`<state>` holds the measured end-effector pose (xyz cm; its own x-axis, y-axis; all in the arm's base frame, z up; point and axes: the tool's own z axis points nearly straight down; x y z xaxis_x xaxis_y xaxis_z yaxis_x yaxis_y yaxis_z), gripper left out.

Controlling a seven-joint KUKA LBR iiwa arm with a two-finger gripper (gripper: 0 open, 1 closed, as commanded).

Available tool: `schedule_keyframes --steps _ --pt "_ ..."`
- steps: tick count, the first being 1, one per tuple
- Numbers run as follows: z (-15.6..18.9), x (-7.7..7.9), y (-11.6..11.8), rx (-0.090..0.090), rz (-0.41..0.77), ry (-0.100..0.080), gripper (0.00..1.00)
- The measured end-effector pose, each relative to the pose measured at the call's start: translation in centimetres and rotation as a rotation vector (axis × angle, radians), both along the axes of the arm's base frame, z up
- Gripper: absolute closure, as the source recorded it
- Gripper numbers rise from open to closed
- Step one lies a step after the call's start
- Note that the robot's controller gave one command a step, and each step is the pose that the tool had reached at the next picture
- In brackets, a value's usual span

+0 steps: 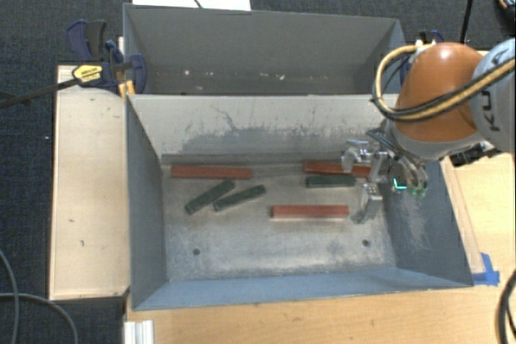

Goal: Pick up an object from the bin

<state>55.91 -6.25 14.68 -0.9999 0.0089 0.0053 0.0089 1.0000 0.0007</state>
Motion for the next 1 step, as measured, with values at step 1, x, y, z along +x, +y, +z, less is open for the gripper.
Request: schedule_keyframes --steps 1 --pt "-8.04 -2.60 2.32 0.001 -0.103 0.001 0.00"
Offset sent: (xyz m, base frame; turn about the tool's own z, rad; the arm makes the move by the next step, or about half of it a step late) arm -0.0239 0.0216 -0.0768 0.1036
